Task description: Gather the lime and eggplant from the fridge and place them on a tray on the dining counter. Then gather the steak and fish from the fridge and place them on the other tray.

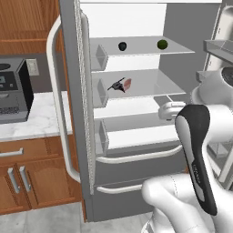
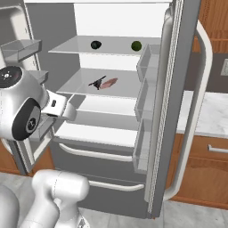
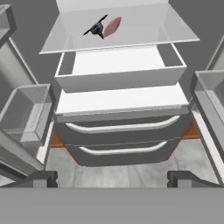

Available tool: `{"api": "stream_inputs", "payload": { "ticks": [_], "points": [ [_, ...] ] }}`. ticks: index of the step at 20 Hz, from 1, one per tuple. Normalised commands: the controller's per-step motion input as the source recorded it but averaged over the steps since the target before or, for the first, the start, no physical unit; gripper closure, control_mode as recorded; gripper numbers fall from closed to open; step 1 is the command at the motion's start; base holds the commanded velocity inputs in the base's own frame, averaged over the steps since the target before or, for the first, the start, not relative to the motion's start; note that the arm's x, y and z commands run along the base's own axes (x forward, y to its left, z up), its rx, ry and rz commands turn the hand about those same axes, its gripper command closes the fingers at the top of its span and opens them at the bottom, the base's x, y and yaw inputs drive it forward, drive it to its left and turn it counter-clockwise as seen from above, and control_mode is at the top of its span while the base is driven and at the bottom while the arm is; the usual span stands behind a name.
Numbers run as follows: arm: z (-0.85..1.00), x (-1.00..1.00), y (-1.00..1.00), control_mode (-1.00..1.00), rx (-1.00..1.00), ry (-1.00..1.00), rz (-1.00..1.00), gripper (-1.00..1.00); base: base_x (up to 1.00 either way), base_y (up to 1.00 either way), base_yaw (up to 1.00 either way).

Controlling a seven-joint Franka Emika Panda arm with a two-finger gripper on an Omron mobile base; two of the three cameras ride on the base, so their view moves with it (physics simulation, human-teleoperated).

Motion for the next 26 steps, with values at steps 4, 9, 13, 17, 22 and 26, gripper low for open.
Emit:
{"api": "stream_inputs", "payload": {
  "ticks": [4,9,13,17,22,26],
  "points": [
    [0.00,0.20,0.02,1.00,0.00,0.00,0.00,-1.00,0.29,0.04,0.00],
    [0.00,0.00,0.00,1.00,0.00,0.00,0.00,-1.00,0.61,0.08,0.00],
    [0.00,0.00,0.00,1.00,0.00,0.00,0.00,-1.00,0.56,0.03,0.00],
    [0.00,0.00,0.00,1.00,0.00,0.00,0.00,-1.00,0.49,0.14,-0.01],
    [0.00,0.00,0.00,1.00,0.00,0.00,0.00,-1.00,0.54,0.05,-0.03],
    [0.00,0.00,0.00,1.00,0.00,0.00,0.00,-1.00,0.57,0.00,-0.03]
  ]
}}
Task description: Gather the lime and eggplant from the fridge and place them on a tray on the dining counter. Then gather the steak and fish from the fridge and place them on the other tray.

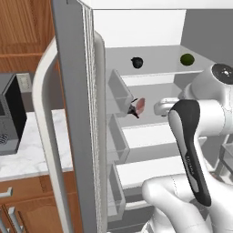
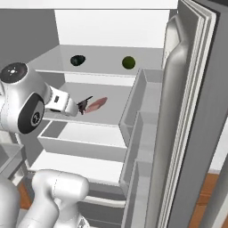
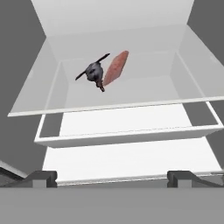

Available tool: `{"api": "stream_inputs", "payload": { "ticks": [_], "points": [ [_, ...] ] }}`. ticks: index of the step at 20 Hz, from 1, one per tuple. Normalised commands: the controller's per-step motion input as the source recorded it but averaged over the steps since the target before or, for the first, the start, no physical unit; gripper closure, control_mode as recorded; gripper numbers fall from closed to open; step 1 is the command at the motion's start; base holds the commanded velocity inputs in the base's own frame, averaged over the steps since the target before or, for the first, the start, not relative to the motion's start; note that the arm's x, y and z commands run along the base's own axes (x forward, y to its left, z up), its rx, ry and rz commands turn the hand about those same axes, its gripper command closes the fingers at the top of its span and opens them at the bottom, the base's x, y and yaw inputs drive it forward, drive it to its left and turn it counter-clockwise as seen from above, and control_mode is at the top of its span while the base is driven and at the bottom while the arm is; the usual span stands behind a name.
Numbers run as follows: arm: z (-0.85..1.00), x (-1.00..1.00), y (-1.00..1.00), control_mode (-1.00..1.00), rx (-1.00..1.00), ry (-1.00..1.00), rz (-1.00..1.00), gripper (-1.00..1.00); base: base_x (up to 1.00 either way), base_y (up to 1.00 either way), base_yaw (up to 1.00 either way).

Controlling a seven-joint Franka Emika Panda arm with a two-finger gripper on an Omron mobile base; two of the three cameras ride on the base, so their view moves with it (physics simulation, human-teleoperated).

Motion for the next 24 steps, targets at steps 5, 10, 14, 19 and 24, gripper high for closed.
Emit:
{"api": "stream_inputs", "payload": {
  "ticks": [5,10,14,19,24],
  "points": [
    [0.00,0.00,0.00,1.00,0.00,0.00,0.00,-1.00,0.53,0.00,-0.02],
    [-0.12,0.60,0.00,-1.00,0.00,0.00,0.00,-1.00,0.00,0.00,0.00],
    [-0.39,0.71,0.00,-1.00,0.00,0.01,0.00,-1.00,0.00,0.00,0.00],
    [-0.48,0.70,0.00,-1.00,0.00,0.01,0.00,-1.00,0.00,0.00,0.00],
    [-0.29,0.58,0.00,-1.00,0.01,-0.01,-0.01,-1.00,0.00,0.00,0.00]
  ]
}}
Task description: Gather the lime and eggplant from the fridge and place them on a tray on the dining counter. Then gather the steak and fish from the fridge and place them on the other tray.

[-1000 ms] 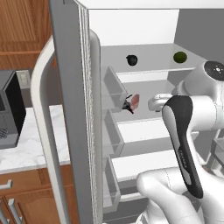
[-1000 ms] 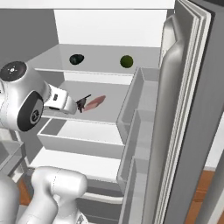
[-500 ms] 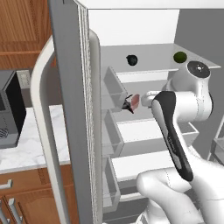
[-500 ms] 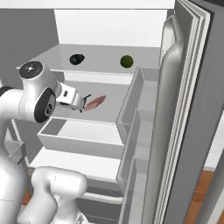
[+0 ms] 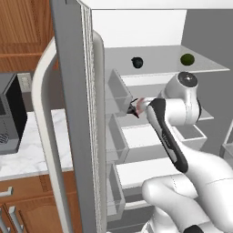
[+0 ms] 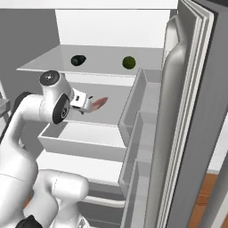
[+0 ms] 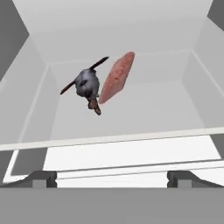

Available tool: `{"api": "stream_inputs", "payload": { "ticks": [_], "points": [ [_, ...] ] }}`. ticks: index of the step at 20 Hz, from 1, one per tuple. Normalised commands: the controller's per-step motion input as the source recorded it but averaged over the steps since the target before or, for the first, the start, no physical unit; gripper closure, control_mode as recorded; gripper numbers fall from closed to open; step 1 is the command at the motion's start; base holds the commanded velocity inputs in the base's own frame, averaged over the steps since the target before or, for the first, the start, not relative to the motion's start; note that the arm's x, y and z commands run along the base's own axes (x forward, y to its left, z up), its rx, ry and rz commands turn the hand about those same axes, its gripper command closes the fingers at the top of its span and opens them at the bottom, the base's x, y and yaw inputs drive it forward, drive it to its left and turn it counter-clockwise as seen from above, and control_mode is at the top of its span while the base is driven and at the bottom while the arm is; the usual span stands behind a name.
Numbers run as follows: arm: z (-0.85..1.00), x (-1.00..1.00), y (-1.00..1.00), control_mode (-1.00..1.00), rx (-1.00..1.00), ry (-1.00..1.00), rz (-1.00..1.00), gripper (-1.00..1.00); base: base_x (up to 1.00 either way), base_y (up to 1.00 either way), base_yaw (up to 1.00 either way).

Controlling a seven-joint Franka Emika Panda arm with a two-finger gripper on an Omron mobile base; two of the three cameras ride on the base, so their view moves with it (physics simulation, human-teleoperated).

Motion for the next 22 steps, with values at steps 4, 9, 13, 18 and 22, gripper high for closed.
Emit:
{"api": "stream_inputs", "payload": {
  "ticks": [4,9,13,18,22],
  "points": [
    [-0.13,0.27,0.00,-1.00,0.00,-0.07,-0.04,-1.00,0.00,0.00,0.00],
    [-0.12,0.40,0.00,-1.00,0.00,-0.01,-0.03,-1.00,0.00,0.00,0.00],
    [-0.06,0.48,0.00,-1.00,0.00,0.02,-0.04,-1.00,0.00,0.00,0.00],
    [-0.06,0.36,0.00,-1.00,0.00,0.09,0.00,-1.00,0.00,0.00,0.00],
    [-0.19,0.30,0.00,-1.00,0.00,0.08,0.00,-1.00,0.00,0.00,0.00]
  ]
}}
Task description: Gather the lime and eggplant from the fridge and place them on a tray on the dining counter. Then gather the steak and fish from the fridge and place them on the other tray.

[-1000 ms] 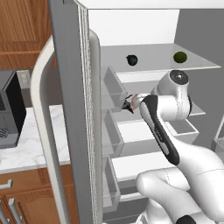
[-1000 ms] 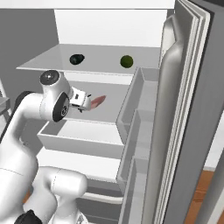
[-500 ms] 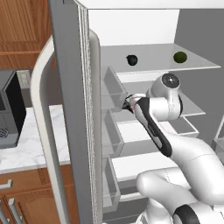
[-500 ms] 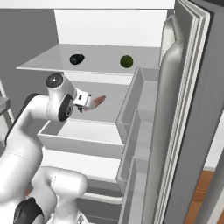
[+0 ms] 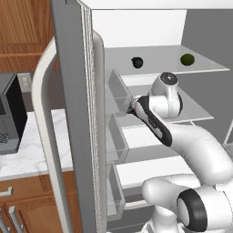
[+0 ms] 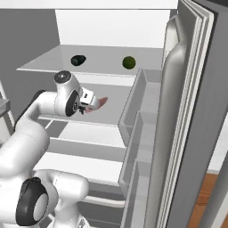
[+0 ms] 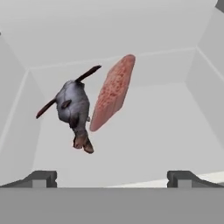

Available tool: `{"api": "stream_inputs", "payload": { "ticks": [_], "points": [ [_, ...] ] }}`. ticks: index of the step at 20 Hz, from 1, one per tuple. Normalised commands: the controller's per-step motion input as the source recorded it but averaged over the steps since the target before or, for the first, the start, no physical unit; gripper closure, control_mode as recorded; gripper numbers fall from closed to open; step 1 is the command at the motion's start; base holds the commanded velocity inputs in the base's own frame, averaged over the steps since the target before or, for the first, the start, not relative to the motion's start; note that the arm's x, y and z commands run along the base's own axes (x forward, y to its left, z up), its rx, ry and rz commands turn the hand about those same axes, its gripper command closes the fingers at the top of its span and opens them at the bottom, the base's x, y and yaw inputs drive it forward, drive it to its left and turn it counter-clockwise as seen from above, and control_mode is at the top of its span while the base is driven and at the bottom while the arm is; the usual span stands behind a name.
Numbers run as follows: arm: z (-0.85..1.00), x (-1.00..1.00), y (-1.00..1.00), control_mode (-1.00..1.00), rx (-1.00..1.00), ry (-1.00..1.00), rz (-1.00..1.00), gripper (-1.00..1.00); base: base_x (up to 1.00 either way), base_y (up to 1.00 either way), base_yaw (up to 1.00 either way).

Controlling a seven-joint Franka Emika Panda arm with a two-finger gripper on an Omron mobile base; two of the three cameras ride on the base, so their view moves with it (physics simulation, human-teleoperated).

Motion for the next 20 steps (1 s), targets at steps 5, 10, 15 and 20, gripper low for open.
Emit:
{"api": "stream_inputs", "payload": {
  "ticks": [5,10,15,20],
  "points": [
    [-0.31,0.25,-0.01,-1.00,0.00,0.03,0.00,-1.00,0.00,0.00,0.00],
    [-0.23,0.31,-0.01,-1.00,0.01,0.02,0.00,-1.00,0.00,0.00,0.00],
    [-0.27,0.32,0.00,-1.00,0.00,0.00,0.00,-1.00,0.00,0.00,0.00],
    [-0.14,0.34,0.00,-1.00,0.01,0.03,0.00,-1.00,0.00,0.00,0.00]
  ]
}}
